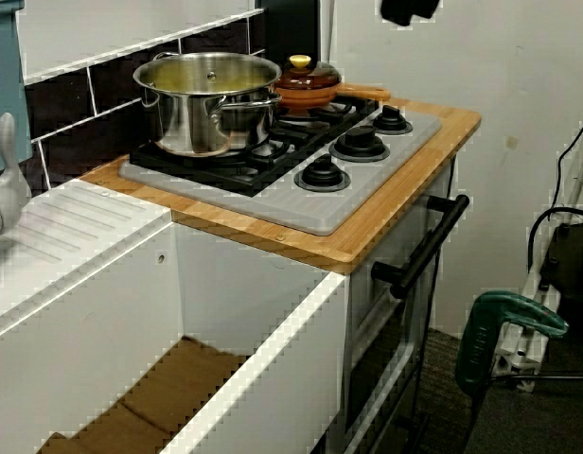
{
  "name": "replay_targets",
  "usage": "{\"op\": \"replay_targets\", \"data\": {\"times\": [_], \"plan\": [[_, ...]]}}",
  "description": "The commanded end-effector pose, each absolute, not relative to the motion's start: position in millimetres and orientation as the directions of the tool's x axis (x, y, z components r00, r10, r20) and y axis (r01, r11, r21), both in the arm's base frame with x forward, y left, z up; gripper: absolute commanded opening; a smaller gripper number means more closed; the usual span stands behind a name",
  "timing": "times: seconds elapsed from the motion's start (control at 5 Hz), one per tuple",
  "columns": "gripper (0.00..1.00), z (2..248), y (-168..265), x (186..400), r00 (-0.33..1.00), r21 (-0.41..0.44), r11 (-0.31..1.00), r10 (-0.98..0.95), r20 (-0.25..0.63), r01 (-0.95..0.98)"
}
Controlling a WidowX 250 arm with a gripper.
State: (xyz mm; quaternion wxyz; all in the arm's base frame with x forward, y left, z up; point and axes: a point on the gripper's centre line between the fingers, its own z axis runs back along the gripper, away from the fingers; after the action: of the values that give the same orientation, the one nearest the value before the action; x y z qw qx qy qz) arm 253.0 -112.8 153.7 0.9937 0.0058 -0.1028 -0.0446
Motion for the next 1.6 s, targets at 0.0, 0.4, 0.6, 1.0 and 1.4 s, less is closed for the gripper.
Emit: {"op": "replay_targets", "data": {"times": [0.0, 0.4, 0.6, 1.0, 1.4], "plan": [[1.0, 176, -120, 307, 0.933, -0.081, 0.988, -0.095, 0.346, 0.131], [1.0, 175, -127, 336, 0.954, -0.066, 0.995, -0.048, 0.296, 0.071], [1.0, 175, -127, 336, 0.954, -0.066, 0.995, -0.048, 0.296, 0.071], [1.0, 175, -127, 336, 0.954, -0.066, 0.995, -0.048, 0.296, 0.071], [1.0, 157, -131, 333, 0.966, -0.071, 0.995, -0.048, 0.256, 0.068]]}}
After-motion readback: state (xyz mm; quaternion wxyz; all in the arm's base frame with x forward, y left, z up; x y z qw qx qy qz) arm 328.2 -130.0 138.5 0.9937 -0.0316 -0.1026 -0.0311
